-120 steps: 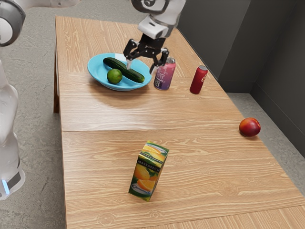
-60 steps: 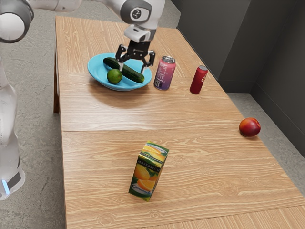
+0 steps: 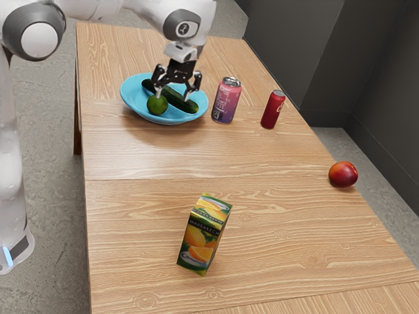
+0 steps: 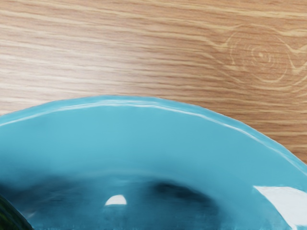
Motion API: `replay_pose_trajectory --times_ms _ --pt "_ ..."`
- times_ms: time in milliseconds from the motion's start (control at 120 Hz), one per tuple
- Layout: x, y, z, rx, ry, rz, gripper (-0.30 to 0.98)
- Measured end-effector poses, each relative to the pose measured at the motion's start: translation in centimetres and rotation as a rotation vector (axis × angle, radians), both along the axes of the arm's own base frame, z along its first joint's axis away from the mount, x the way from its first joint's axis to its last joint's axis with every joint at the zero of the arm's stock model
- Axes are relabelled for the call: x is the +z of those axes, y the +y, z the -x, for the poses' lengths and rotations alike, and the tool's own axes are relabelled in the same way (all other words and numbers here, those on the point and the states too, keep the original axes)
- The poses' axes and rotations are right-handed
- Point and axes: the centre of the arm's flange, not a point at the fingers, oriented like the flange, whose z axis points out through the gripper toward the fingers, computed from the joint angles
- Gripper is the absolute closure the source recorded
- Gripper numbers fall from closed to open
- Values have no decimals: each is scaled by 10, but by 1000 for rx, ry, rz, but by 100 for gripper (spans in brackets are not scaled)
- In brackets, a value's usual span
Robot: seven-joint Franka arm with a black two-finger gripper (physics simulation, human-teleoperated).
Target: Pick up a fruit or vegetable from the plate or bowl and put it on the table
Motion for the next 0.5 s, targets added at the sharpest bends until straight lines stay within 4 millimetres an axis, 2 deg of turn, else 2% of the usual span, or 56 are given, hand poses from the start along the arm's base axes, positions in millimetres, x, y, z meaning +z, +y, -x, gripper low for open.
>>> replay_pose_trajectory --times_ms 142,350,500 --pt "-16 3 2 -4 0 4 0" --pt "-14 -3 4 -30 -29 0 0" --pt "-10 16 17 -12 -28 -8 0"
